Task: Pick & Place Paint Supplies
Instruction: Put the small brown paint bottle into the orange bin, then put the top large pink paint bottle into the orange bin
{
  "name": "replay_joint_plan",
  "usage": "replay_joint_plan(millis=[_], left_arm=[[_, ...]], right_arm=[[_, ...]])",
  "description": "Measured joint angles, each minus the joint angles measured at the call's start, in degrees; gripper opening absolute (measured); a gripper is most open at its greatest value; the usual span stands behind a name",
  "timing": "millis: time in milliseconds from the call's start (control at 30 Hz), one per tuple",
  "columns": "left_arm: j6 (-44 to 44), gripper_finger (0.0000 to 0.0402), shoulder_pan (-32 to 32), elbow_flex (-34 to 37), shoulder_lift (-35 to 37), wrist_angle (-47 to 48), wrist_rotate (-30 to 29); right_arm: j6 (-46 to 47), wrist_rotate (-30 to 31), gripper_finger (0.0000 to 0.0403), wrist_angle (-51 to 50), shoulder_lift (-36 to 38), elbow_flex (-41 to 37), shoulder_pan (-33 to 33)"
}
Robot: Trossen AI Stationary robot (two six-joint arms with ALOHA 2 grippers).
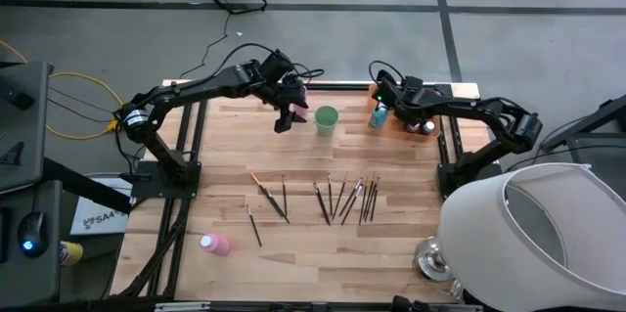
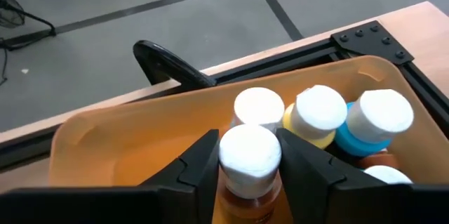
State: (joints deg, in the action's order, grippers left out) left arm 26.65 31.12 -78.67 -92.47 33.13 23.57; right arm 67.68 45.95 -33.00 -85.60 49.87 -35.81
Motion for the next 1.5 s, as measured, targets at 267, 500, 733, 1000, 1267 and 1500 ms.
replay_joint_plan(millis=[267, 500, 733, 1000, 1267, 1500], left_arm=[[0.0, 0.0225, 0.0, 0.0, 0.0, 0.0, 0.0], [0.0, 0.0225, 0.0, 0.0, 0.0, 0.0, 0.0], [0.0, 0.0225, 0.0, 0.0, 0.0, 0.0, 0.0], [0.0, 0.0225, 0.0, 0.0, 0.0, -0.1, 0.0], [0.0, 0.0225, 0.0, 0.0, 0.0, 0.0, 0.0], [-0.1, 0.0225, 0.0, 0.0, 0.0, 0.5, 0.0]], right_arm=[[0.2, -1.1, 0.0119, -3.4, 0.0, 0.0, 0.0], [0.1, -0.9, 0.0131, -4.1, 0.0, 0.0, 0.0], [0.0, -0.9, 0.0126, -4.1, 0.0, 0.0, 0.0], [0.2, -1.4, 0.0152, -4.1, 0.0, 0.0, 0.0], [0.1, -4.0, 0.0165, -4.1, 0.1, 0.0, 0.1], [0.0, -4.3, 0.0169, -4.2, 2.4, 0.0, 0.2]])
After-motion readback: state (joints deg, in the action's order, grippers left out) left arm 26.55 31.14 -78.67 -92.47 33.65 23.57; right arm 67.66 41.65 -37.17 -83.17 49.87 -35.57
